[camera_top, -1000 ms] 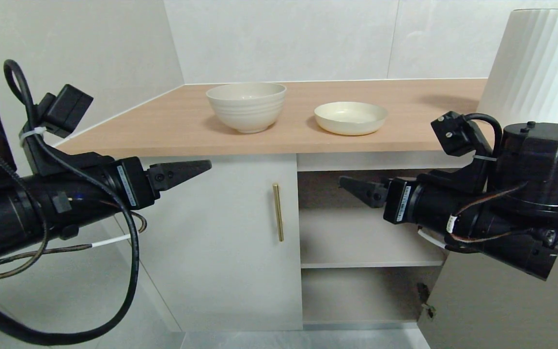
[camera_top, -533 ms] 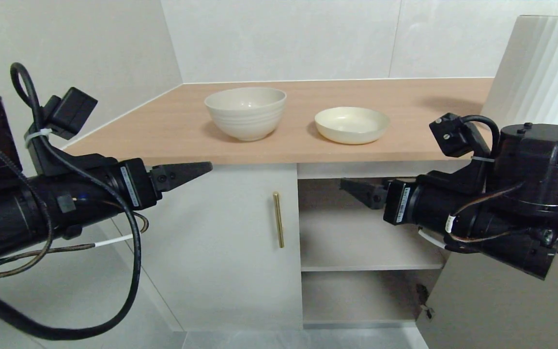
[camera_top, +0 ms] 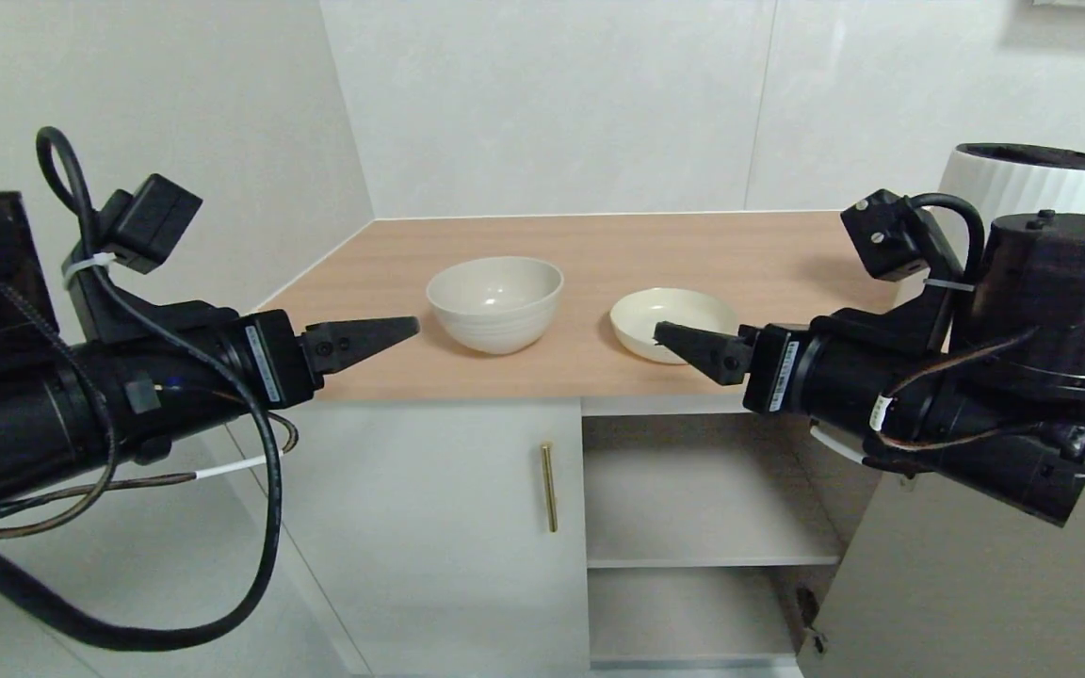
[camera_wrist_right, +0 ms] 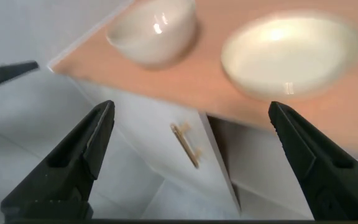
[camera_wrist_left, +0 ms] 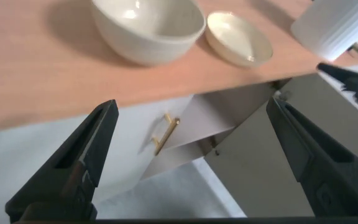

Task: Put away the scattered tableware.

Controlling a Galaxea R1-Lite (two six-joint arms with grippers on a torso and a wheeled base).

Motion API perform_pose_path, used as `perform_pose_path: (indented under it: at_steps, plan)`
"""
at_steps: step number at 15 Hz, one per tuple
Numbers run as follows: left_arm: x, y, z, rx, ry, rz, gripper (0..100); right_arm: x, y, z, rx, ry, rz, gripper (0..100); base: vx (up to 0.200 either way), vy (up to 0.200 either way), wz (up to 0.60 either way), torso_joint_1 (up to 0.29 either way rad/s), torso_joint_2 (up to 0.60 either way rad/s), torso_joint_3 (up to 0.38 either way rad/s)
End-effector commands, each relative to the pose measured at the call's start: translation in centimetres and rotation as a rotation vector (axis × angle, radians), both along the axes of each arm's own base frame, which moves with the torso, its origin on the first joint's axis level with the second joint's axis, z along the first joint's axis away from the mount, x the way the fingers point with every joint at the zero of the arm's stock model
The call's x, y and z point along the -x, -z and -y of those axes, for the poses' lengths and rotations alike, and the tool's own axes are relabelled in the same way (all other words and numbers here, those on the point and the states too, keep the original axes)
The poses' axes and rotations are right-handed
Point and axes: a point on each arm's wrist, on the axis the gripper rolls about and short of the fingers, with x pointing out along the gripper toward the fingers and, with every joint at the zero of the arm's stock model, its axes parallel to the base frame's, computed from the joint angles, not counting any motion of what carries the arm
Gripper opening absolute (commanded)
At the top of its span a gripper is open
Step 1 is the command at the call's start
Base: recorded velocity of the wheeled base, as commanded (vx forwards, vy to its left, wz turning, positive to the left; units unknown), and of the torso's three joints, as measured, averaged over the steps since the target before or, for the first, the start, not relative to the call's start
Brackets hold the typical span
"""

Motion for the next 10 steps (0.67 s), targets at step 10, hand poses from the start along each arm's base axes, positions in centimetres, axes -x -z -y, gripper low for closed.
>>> perform_pose_path:
  at_steps: [10]
  plan:
    - [-7.6, -2.3, 0.0, -0.046, -0.182, -0.108, 100, -6.9, -0.9, 0.3, 0.171, 0.254, -0.077, 100, 0.000, 0.000, 0.00, 0.088, -0.25, -0.162]
